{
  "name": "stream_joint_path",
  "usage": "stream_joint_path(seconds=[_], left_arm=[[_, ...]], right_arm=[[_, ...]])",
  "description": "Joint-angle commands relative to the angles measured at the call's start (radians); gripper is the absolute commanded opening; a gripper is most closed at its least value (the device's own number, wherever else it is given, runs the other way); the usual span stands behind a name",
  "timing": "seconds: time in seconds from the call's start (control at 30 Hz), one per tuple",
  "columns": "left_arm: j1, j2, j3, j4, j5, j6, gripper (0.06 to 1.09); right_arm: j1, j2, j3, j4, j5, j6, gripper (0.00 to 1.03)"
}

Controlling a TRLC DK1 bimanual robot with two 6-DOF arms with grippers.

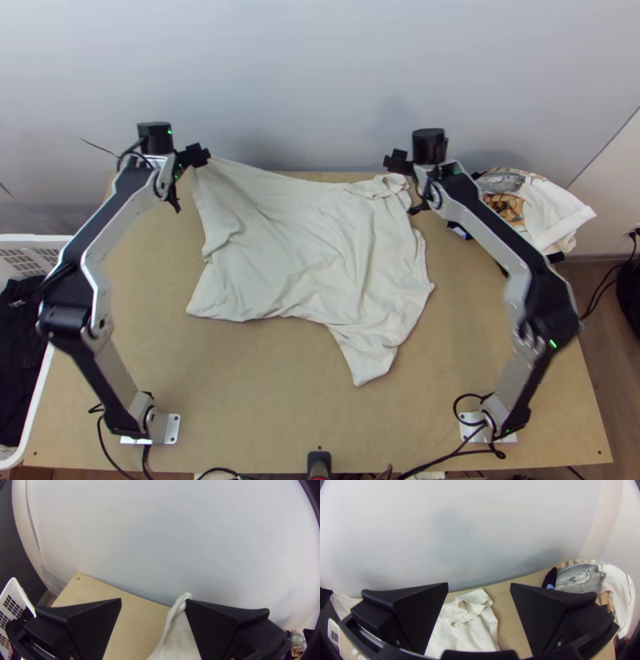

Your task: Fold the t-shirt

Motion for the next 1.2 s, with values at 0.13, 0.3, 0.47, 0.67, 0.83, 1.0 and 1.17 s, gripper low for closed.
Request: stream_joint_path(seconds=[0.13, 0.3, 0.47, 0.67, 0.83, 1.0, 1.17], left_arm=[[0.012, -0.109, 0.048, -0.08, 0.001, -0.015, 0.97], [0.017, -0.068, 0.072, -0.131, 0.056, -0.018, 0.97], [0.008, -0.077, 0.048, -0.194, 0.085, -0.029, 0.99], [-0.051, -0.265, -0.098, -0.269, 0.089, -0.03, 0.99], [-0.103, -0.38, -0.14, -0.547, 0.087, -0.053, 0.99], [-0.103, -0.543, -0.308, -0.712, 0.085, -0.04, 0.99], [-0.111, -0.739, -0.571, -0.703, 0.085, -0.006, 0.99]], right_arm=[[0.017, -0.288, -0.168, -0.096, -0.001, 0.006, 0.89], [0.019, -0.378, -0.221, -0.141, -0.004, 0.0, 0.91], [0.033, -0.441, -0.247, -0.185, -0.008, -0.017, 0.92], [0.074, -0.521, -0.264, -0.264, -0.008, -0.051, 0.98], [0.102, -0.576, -0.316, -0.285, -0.008, -0.05, 0.98], [0.103, -0.65, -0.345, -0.334, -0.008, -0.05, 0.98], [0.139, -0.716, -0.42, -0.409, -0.01, -0.045, 0.98]])
